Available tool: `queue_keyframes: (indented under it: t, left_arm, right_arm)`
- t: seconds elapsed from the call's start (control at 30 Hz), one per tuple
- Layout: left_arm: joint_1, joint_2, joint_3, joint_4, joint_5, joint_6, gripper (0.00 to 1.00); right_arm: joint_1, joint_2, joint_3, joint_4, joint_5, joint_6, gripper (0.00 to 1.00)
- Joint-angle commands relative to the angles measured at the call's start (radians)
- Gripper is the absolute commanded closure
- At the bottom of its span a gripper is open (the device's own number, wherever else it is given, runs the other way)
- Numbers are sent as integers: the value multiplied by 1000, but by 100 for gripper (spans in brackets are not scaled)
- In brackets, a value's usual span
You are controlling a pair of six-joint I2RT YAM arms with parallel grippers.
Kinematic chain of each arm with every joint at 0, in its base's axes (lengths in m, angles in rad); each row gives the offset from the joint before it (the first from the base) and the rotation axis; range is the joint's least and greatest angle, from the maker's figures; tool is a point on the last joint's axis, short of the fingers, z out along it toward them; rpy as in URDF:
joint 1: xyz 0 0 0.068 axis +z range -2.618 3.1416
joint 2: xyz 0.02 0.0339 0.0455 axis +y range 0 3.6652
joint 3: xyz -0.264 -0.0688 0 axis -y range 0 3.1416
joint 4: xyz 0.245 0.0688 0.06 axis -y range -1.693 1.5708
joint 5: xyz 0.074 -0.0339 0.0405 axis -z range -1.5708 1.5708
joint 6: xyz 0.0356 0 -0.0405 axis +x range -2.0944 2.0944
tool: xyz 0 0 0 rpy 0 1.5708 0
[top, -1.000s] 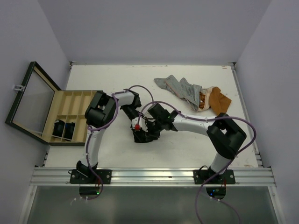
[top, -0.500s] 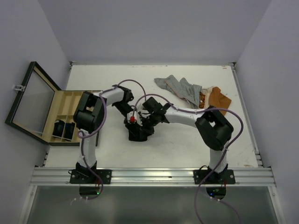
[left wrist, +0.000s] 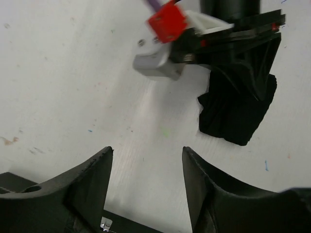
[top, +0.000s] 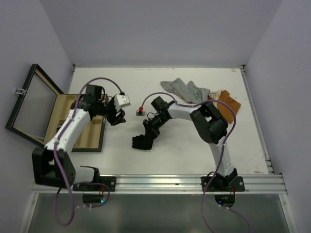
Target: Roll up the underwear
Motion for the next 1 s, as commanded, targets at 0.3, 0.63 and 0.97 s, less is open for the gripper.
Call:
queue_keyframes:
  t: [0.3,0.63,0.97]
  left_arm:
    - [-501,-514,-505,286,-446,35,35]
    - [-730,-304,-550,446,-558,12,35]
    - [-735,-104,-534,465,-537,-31,78]
  right_arm:
    - [-42,280,103,-161,55,131,100]
    - [-50,274,81,-147,84,114,100]
    - [-52,225,57,-124,109,91,93]
